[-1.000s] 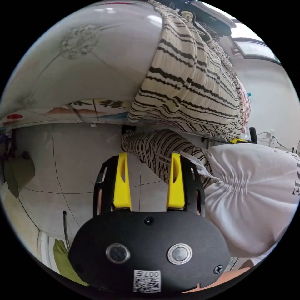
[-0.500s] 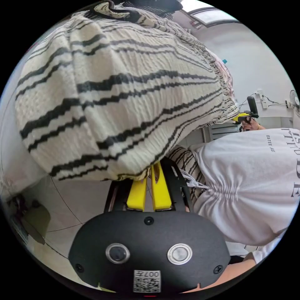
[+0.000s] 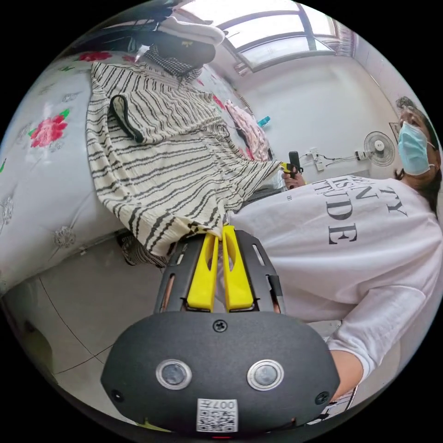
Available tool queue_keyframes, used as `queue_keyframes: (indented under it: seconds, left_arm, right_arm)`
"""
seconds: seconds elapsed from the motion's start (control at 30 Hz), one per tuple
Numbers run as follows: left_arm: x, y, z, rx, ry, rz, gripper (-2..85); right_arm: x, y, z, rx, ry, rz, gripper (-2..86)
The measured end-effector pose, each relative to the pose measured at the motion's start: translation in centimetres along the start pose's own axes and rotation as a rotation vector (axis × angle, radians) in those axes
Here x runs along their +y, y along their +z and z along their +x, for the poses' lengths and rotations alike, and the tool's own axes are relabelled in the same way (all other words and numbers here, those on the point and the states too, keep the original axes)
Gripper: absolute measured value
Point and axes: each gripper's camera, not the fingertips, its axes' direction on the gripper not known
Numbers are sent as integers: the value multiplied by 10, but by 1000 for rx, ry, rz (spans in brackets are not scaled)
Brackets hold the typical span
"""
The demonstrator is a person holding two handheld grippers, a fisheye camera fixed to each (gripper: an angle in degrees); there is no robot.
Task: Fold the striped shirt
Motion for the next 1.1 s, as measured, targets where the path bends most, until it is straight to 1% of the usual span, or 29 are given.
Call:
queue_keyframes:
  seconds: [0.1,0.2,0.23,0.3,0.37,0.4,0.43,0.47,0.5,0.53,0.57,0.6,0.67,0.8,0.87,0.9,0.97,1.0,1.07,1.1]
  left_arm:
    - [-35,-32,-2,106,51,26,-9]
    - [-86,-75,-20,180,65,122,-7]
    - [-109,-93,-36,204,35,187,-4]
    - [-145,-120,-71,187,-122,323,3]
    - [-179,-142,-116,186,-305,558,58]
    - [-184,-144,-125,178,-346,613,65]
    - [-189,-148,-138,141,-434,734,79]
    - [-190,-150,-143,100,-488,815,76]
    - [-191,-150,-143,76,-494,837,75]
    - [-192,-151,-140,2,-486,858,79]
    - [-194,-149,-136,-84,-476,828,83]
    - [-195,-147,-134,-124,-466,796,85]
    - [-196,-129,-125,-254,-424,647,98]
    - [-198,-100,-111,-372,-356,497,119]
    - [-220,-89,-99,-458,-275,426,132]
    - [-229,-86,-94,-487,-247,409,136]
    - [-271,-72,-76,-626,-106,326,147]
    - [-282,-67,-72,-660,-71,299,145]
    - [-322,-42,-66,-774,30,183,126]
    - [-331,-35,-67,-791,44,154,118]
  right_arm:
    - [-24,-19,-2,-79,-19,99,-3]
    - [-70,-41,-6,-131,-60,213,-3]
    - [-94,-49,-6,-131,-68,265,-2]
    - [-138,-58,0,-126,-65,352,1]
    - [-194,-61,16,-28,-12,483,9]
    - [-206,-59,20,3,-2,507,13]
    - [-225,-52,30,64,33,532,20]
    - [-238,-44,40,132,78,537,25]
    - [-242,-40,44,164,98,536,28]
    - [-244,-29,50,222,119,526,33]
    - [-242,-16,54,278,137,496,36]
    - [-239,-10,56,307,144,474,37]
    - [-217,15,60,432,154,389,39]
    - [-177,42,64,575,182,315,40]
    - [-172,54,64,631,183,286,40]
    - [-175,57,62,640,173,281,41]
    - [-202,69,46,674,95,270,42]
    - [-212,73,41,684,66,265,43]
    - [-253,96,22,736,-46,225,45]
    - [-264,103,19,746,-68,207,46]
